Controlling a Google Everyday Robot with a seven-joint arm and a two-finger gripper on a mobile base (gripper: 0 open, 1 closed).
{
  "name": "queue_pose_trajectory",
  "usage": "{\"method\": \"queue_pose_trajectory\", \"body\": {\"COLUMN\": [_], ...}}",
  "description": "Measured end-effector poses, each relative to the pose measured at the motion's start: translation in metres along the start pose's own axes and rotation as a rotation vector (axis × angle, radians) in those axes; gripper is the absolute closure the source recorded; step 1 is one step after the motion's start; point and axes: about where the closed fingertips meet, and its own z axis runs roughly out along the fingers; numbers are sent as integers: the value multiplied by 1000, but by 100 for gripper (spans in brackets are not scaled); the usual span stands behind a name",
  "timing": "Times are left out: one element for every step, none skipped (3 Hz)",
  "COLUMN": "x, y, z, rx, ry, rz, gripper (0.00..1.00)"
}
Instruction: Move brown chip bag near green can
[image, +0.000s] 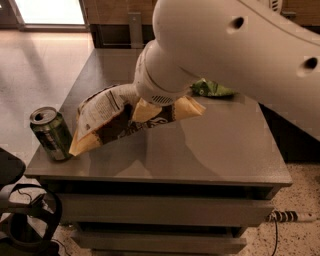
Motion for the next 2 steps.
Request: {"method": "queue_pose_trajectory", "body": {"x": [-12, -13], "y": [4, 4], "z": [7, 4], "rx": [-48, -40], "ry": [-40, -36], "rz": [-24, -26], "gripper": [81, 57]}}
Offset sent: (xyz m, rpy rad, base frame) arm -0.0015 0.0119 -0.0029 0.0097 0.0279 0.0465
